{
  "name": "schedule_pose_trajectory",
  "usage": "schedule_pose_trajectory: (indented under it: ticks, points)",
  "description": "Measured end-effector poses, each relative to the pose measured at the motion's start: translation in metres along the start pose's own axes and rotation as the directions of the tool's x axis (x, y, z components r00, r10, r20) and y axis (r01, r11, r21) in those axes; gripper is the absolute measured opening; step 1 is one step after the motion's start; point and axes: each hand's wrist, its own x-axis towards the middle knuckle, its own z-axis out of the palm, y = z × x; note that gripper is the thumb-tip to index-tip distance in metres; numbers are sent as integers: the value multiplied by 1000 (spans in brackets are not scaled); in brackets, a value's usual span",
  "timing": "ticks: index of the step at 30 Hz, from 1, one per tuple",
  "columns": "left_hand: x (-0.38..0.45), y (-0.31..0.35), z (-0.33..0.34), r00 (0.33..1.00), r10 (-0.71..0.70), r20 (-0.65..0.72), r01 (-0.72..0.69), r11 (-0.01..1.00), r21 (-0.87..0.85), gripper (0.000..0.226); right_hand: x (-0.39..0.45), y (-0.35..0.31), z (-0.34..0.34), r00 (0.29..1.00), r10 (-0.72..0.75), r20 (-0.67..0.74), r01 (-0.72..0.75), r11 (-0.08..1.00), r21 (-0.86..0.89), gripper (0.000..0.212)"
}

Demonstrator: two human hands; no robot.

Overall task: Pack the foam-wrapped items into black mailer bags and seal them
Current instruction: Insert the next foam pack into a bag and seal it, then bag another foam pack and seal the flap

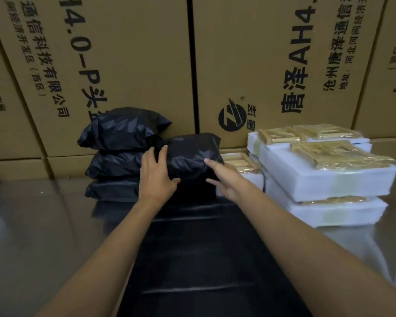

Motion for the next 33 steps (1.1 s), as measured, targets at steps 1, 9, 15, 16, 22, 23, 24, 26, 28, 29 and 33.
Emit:
schedule_pose_trajectory:
  ticks: [1,9,15,16,22,23,24,26,28,29,33]
  points:
    - [5,0,7,992,125,-31,-121,987,109,90,11,7,3,999,-43,-14,43,999,-34,53]
    - [50,16,34,983,155,94,-180,897,403,82,50,8,1,965,-230,-124,93,746,-659,73]
    - [52,45,25,988,11,151,-79,888,454,92,22,26,-42,910,-317,-267,121,819,-560,26]
    - [44,56,26,989,98,109,-135,896,422,89,14,28,-51,899,-326,-292,106,809,-578,24]
    - [8,124,75,831,511,218,-540,836,99,64,-33,51,-86,883,-235,-406,-10,856,-517,34]
    - [8,129,86,841,426,335,-482,870,105,73,-38,57,-88,880,-227,-416,-13,865,-501,33]
    - [9,131,96,841,345,416,-432,893,131,80,-41,62,-89,876,-231,-423,-9,870,-494,33]
    - [13,131,112,850,261,457,-384,902,199,84,-42,65,-91,872,-235,-429,0,876,-482,31]
    - [17,129,121,875,234,424,-364,896,255,83,-41,65,-92,882,-204,-424,-17,887,-462,30]
    - [18,128,125,891,234,390,-359,887,289,83,-39,64,-92,889,-186,-418,-26,891,-453,30]
    - [14,132,136,931,255,262,-328,900,288,69,-36,59,-94,919,-108,-378,-63,909,-412,31]
